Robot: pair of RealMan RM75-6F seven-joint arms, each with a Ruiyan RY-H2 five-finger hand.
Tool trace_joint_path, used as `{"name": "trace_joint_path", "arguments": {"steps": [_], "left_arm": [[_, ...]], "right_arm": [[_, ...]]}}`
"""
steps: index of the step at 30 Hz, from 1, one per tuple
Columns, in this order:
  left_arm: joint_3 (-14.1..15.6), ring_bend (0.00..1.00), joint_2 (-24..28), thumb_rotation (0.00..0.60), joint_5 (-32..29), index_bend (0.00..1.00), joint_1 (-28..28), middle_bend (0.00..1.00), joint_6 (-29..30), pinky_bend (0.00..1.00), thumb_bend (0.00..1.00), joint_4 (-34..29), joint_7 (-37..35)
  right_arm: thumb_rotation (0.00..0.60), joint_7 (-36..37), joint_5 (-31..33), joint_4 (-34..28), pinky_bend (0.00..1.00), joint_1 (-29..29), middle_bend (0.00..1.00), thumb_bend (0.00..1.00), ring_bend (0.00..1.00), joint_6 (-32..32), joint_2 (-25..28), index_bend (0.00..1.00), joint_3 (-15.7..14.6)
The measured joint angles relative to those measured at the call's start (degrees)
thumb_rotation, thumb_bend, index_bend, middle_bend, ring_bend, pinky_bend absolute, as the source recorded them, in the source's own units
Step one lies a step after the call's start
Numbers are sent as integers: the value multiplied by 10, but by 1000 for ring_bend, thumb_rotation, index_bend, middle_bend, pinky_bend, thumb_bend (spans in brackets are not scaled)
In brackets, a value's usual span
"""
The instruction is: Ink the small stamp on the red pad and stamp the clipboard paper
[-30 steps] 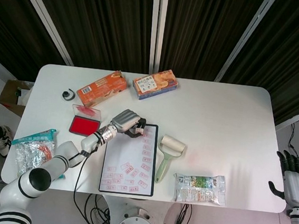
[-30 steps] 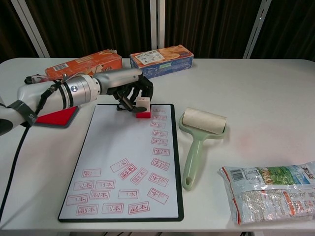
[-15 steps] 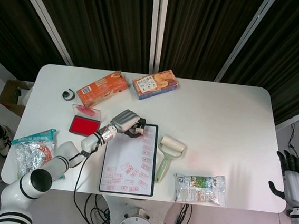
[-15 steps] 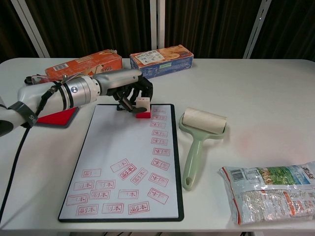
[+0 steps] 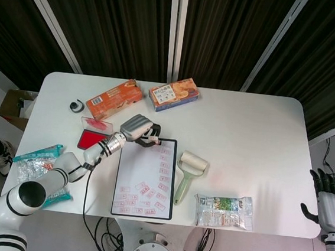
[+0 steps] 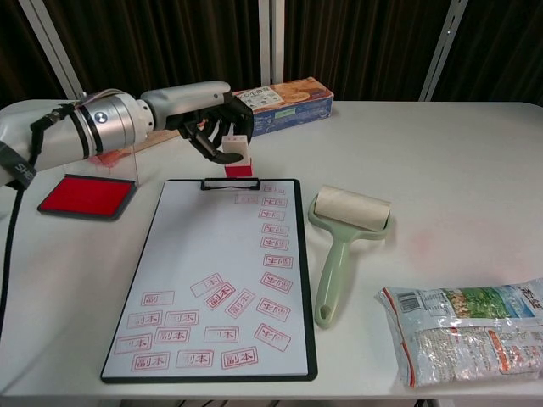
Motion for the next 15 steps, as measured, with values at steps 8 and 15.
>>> {"name": "trace_joint_path", "arguments": {"steps": [8,15], "left_arm": [[-4,639,113,600,-15,706,29,716,24,730,515,-187,70],[17,639,226,600,-45,706,119,716,66,730,515,-348,177]], "right_arm": [[600,4,0,9,0,2,0,204,0,-6,-11,0,-1],[600,9,0,14,0,4,0,204,0,-6,-12,0,2]]}}
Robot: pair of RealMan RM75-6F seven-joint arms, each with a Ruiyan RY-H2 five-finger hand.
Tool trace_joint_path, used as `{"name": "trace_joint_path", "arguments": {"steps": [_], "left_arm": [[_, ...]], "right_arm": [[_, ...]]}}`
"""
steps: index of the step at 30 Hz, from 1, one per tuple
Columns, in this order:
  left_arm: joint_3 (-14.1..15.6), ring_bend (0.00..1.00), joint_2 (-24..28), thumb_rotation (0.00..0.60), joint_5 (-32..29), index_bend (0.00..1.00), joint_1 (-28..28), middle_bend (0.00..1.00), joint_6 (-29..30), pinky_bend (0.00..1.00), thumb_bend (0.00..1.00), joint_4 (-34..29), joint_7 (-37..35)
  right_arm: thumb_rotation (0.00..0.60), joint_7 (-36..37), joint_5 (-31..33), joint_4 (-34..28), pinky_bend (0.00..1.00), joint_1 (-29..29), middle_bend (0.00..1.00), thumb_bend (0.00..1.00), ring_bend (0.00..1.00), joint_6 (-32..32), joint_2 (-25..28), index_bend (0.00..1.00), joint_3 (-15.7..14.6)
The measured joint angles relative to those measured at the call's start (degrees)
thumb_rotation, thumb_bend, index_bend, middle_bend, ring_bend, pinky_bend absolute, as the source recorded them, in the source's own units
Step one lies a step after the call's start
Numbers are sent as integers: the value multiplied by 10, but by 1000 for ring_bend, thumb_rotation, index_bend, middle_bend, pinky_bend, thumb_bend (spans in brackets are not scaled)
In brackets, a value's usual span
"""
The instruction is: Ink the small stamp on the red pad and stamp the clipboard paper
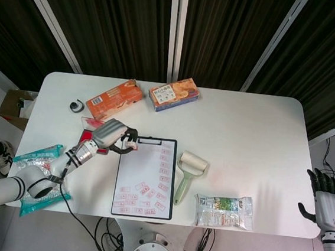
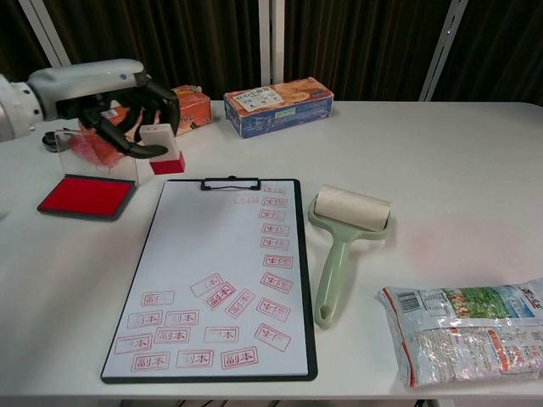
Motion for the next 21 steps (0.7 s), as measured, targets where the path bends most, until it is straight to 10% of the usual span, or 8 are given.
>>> {"name": "trace_joint_path", "arguments": {"steps": [21], "left_arm": [[48,639,-28,600,-10,704,178,716,82,730,508,76,-28]], "right_arm": [[600,-17,-1,-48,0,-3,0,207,0,30,35,0,14]]}}
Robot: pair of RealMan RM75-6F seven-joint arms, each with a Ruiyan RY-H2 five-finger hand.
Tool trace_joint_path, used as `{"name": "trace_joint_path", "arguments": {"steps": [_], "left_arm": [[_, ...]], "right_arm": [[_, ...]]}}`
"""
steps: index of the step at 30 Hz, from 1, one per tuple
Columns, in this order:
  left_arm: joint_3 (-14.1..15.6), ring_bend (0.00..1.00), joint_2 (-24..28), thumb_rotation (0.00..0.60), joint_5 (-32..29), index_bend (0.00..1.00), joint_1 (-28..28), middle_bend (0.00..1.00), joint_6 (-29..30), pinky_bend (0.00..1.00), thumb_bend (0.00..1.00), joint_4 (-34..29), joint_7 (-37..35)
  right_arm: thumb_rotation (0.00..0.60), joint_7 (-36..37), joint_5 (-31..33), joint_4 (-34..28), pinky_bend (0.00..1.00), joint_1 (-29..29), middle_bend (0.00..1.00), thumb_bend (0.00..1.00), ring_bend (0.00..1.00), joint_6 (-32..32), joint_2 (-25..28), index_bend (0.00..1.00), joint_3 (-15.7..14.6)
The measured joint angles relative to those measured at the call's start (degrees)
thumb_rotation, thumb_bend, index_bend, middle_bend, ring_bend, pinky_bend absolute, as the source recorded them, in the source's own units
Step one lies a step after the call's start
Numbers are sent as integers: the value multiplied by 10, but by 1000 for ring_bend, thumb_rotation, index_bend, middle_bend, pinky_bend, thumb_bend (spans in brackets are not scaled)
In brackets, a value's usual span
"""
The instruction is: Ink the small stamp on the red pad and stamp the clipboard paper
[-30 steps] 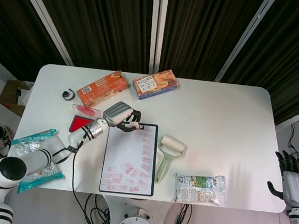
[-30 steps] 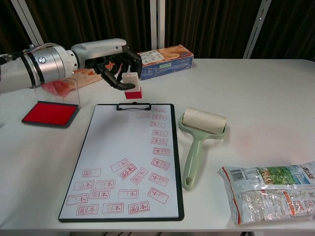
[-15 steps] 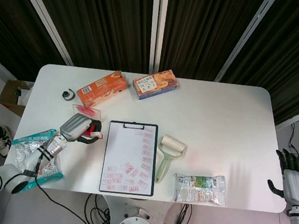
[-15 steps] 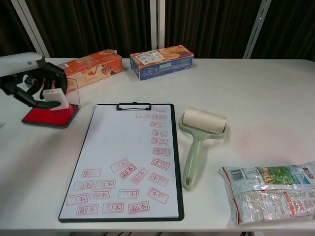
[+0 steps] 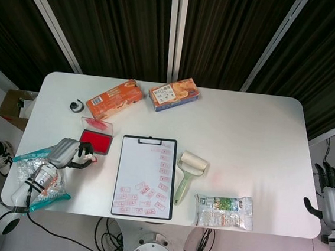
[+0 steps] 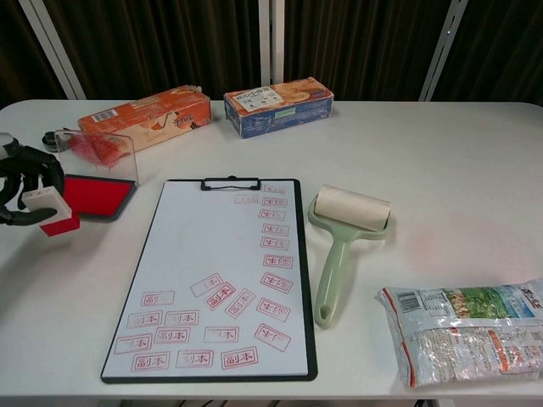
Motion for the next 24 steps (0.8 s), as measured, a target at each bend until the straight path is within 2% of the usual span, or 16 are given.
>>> {"name": "trace_joint_path", "arguments": {"steps": [11,24], "left_arm": [[6,633,-18,600,19,699,34,714,13,729,502,39,-11],[-1,620,-55,600,36,678,58,699,30,724,490,96,-5]], "right_arm": [[600,-19,2,-10,0,1,0,207,0,-4,-3,0,-5],[600,-30,12,-14,0,3,0,207,0,-10,-6,0,-7]]}}
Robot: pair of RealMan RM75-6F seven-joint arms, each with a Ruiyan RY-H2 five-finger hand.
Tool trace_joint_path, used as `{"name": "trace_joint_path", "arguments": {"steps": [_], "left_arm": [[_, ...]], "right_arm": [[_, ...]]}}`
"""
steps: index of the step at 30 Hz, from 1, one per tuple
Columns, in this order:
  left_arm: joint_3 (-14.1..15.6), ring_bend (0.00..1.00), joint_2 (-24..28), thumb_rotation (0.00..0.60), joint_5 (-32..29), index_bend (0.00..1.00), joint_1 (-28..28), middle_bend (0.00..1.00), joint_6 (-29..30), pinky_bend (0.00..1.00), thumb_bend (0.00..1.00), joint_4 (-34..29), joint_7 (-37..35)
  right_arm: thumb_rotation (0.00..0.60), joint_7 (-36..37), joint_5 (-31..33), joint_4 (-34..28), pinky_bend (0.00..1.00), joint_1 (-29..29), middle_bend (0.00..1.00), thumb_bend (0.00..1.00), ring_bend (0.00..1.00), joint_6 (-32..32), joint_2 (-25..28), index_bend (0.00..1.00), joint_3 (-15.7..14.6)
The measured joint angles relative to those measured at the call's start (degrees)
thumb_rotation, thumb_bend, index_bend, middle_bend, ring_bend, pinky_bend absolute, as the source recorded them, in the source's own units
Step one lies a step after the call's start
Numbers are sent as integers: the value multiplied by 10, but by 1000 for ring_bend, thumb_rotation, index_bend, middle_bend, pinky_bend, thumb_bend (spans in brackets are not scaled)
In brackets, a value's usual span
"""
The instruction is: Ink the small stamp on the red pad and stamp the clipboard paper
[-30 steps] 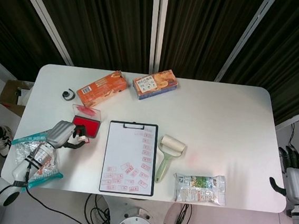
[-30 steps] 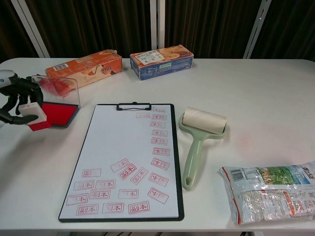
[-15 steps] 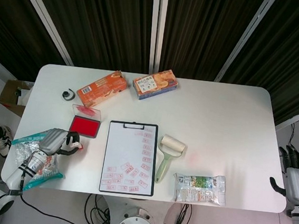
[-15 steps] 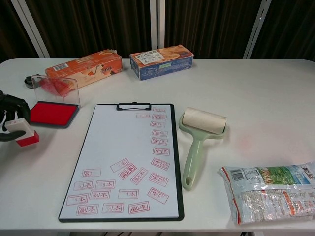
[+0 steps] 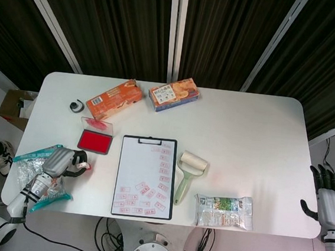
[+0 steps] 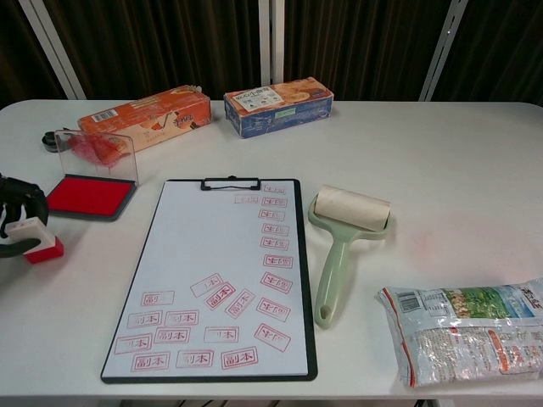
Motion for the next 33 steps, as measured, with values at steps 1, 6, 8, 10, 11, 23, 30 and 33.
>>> {"name": "trace_joint_path", "arguments": {"steps": [1,6,8,10,11,23,30,33], "left_arm": [[-1,617,-2,600,1,675,1,697,1,723,489,3,0],[-3,608,-9,600,7,664,5,689,2,722,486,17,1],[-3,604,-11,600,9,660,5,685,1,719,482,20,0],[-4,596,-12,600,10,652,6,678,-1,712,473,23,0],[-4,593,-12,600,11,650,6,676,-1,711,471,25,0],[-8,569,-22,600,19,591,8,616,-1,701,439,43,-5],[-7,554,-22,600,24,532,9,556,-2,699,399,49,-10],[-8,551,-22,600,25,516,9,542,0,698,389,50,-10]], "right_arm": [[600,0,1,0,0,0,0,207,0,0,0,0,0],[600,0,5,1,0,0,0,207,0,-3,0,0,0],[600,0,5,2,0,1,0,207,0,-4,0,0,-1],[600,0,6,2,0,1,0,207,0,-5,-1,0,-1],[600,0,6,3,0,1,0,207,0,-6,-1,0,-1],[600,-3,11,4,0,2,0,207,0,-10,-2,0,-3],[600,-5,15,4,0,3,0,207,0,-13,-2,0,-3],[600,-6,17,4,0,4,0,207,0,-15,-2,0,-3]]}}
